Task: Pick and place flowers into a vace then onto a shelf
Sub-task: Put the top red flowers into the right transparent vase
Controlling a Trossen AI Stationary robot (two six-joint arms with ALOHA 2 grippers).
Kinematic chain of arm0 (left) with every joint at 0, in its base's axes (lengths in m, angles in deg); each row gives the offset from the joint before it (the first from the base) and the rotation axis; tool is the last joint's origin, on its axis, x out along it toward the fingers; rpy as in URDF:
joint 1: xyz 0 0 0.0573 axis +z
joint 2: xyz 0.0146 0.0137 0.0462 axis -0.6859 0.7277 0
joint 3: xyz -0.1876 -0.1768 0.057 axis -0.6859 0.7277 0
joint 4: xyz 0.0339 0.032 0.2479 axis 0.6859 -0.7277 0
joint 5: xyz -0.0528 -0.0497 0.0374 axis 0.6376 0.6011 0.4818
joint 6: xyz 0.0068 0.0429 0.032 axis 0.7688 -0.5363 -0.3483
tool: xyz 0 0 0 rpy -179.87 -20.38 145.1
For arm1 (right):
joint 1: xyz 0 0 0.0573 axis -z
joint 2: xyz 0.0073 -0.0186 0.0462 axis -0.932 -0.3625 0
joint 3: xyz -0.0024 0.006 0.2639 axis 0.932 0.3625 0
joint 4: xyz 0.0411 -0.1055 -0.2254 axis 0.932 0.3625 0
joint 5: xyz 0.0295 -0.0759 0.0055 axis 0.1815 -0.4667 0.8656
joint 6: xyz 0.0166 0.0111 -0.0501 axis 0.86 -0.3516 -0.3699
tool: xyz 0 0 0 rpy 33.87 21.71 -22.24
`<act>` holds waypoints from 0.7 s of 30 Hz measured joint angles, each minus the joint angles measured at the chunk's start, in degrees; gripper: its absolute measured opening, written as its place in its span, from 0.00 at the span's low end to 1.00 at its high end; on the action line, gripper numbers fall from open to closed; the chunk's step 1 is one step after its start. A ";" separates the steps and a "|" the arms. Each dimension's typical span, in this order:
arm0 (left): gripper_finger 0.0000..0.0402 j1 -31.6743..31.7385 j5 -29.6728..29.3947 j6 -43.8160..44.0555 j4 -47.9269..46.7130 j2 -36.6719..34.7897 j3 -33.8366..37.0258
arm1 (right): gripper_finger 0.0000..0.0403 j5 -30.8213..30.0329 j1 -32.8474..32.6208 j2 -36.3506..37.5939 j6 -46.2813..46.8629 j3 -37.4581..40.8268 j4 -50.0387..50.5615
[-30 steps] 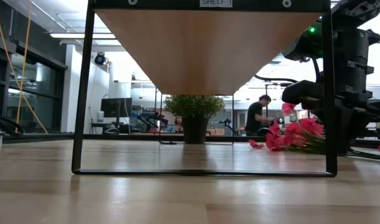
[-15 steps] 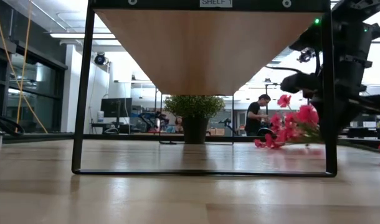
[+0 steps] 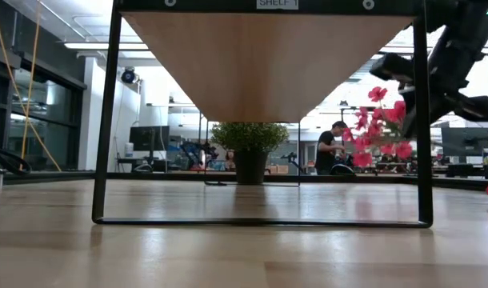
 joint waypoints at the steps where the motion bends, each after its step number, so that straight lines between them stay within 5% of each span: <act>1: 0.54 0.00 0.00 0.00 0.00 0.00 0.00 | 0.00 -0.46 0.28 1.37 -0.13 0.00 0.05; 21: 0.54 0.00 0.00 0.00 0.00 0.00 0.00 | 0.00 -12.77 5.17 21.15 -7.48 -0.11 -7.95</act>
